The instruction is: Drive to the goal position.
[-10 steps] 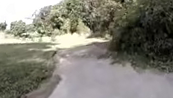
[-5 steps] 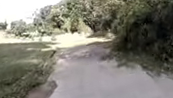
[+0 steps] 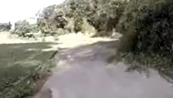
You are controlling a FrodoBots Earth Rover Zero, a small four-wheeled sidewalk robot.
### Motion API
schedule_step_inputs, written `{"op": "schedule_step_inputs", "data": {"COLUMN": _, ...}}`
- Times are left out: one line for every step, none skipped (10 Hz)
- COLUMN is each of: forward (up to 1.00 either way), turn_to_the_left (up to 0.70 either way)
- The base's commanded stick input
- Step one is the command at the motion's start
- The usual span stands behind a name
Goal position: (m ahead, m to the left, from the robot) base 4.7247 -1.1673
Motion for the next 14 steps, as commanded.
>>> {"op": "schedule_step_inputs", "data": {"forward": 1.0, "turn_to_the_left": 0.0}}
{"op": "schedule_step_inputs", "data": {"forward": 1.0, "turn_to_the_left": 0.0}}
{"op": "schedule_step_inputs", "data": {"forward": 1.0, "turn_to_the_left": 0.0}}
{"op": "schedule_step_inputs", "data": {"forward": 1.0, "turn_to_the_left": 0.0}}
{"op": "schedule_step_inputs", "data": {"forward": 1.0, "turn_to_the_left": 0.0}}
{"op": "schedule_step_inputs", "data": {"forward": 1.0, "turn_to_the_left": 0.0}}
{"op": "schedule_step_inputs", "data": {"forward": 1.0, "turn_to_the_left": 0.0}}
{"op": "schedule_step_inputs", "data": {"forward": 1.0, "turn_to_the_left": 0.0}}
{"op": "schedule_step_inputs", "data": {"forward": 1.0, "turn_to_the_left": 0.0}}
{"op": "schedule_step_inputs", "data": {"forward": 1.0, "turn_to_the_left": 0.0}}
{"op": "schedule_step_inputs", "data": {"forward": 1.0, "turn_to_the_left": 0.0}}
{"op": "schedule_step_inputs", "data": {"forward": 1.0, "turn_to_the_left": 0.0}}
{"op": "schedule_step_inputs", "data": {"forward": 1.0, "turn_to_the_left": 0.0}}
{"op": "schedule_step_inputs", "data": {"forward": 0.83, "turn_to_the_left": 0.0}}
